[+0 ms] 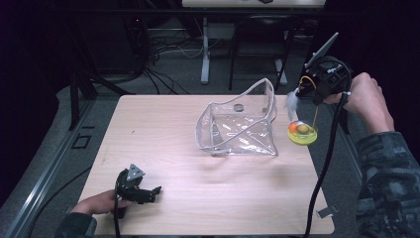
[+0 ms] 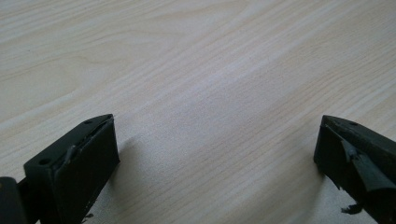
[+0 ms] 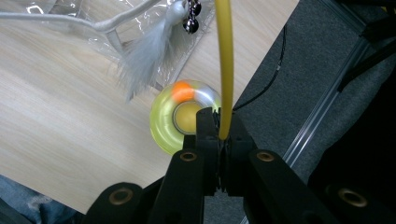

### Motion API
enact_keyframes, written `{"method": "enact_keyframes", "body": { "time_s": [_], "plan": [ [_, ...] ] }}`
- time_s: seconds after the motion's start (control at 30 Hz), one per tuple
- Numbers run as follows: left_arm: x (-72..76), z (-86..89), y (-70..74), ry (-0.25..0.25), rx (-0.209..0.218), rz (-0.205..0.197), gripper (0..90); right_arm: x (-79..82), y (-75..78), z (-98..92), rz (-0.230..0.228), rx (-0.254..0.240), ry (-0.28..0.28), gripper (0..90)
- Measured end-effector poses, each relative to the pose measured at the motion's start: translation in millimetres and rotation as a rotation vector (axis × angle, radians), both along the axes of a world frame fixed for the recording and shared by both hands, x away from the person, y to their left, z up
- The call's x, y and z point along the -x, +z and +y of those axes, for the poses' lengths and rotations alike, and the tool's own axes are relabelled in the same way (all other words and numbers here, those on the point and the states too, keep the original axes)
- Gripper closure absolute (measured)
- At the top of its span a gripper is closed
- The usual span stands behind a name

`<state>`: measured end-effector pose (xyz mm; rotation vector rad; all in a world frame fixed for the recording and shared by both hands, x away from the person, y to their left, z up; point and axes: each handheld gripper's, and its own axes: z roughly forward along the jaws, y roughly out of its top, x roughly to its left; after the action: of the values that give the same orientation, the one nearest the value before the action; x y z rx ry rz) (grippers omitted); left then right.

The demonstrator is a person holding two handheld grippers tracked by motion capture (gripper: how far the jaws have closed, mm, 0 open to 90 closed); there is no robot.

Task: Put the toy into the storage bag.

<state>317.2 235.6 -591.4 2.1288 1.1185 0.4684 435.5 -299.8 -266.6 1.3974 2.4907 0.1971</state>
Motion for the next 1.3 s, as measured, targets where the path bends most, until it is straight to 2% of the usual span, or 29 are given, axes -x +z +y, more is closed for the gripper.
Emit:
{"method": "enact_keyframes", "body": {
  "time_s": [0.37,0.73,1.17,1.23,1.3],
  "plan": [
    [0.0,-0.1,0.0,0.0,0.0,0.0,0.0,-7.4,8.5,-3.2,-0.014,-0.013,-0.01,88.1],
    [0.0,0.0,0.0,0.0,0.0,0.0,0.0,-16.1,18.6,-3.8,-0.024,0.0,-0.02,88.2],
    [0.0,0.0,0.0,0.0,0.0,0.0,0.0,-22.0,38.5,0.4,-0.047,0.014,-0.031,88.1],
    [0.0,0.0,0.0,0.0,0.0,0.0,0.0,-22.7,40.4,0.8,-0.06,0.0,-0.036,88.2],
    [0.0,-0.1,0.0,0.001,0.001,0.0,0.0,-23.8,44.1,1.8,-0.054,0.016,-0.029,88.2]
  ]
}}
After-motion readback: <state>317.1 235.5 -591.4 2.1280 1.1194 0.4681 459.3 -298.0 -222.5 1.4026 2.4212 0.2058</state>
